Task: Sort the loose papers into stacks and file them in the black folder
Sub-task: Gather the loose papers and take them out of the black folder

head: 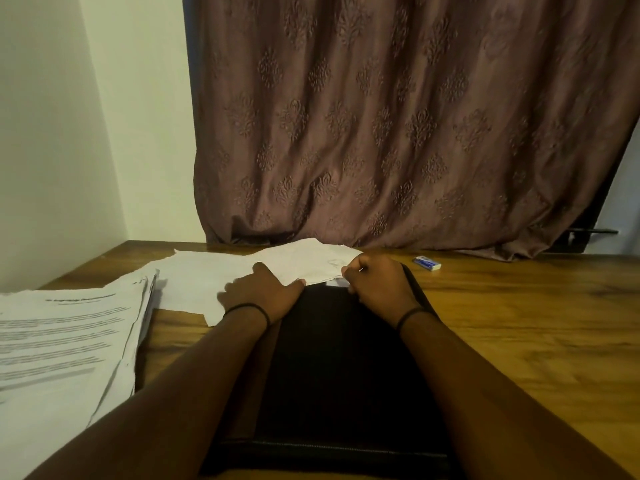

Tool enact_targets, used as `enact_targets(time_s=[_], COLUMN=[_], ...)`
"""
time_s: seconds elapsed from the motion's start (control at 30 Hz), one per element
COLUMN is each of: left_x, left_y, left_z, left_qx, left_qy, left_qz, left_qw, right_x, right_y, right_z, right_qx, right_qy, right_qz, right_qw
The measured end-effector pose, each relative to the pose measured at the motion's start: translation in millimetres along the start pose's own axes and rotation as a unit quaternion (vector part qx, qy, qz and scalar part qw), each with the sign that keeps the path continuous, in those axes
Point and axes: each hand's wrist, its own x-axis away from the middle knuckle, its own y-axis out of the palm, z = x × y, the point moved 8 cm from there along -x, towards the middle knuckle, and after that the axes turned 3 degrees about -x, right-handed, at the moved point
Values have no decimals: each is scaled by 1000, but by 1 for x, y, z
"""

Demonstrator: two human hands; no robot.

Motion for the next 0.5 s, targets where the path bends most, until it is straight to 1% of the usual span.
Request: enact_targets(time_s=[0.07,0.2,0.37,0.5], left_x=[3,14,14,10], left_y=[0,-13,-21,-25], left_z=[3,18,21,17], left_qx=[14,-14,-35,-28], left_qy=[19,62,61,61], left_qz=[-10,31,60,80], left_qw=[1000,997,996,995], right_x=[3,10,12,13], right_y=[1,4,5,4], right_z=[-2,-9,-13,-13], right_qx=[-1,-1,-5,-12], right_qy=[5,-6,-9,-7], right_qz=[-9,-28,-35,-44], right_qw=[1000,1000,999,999])
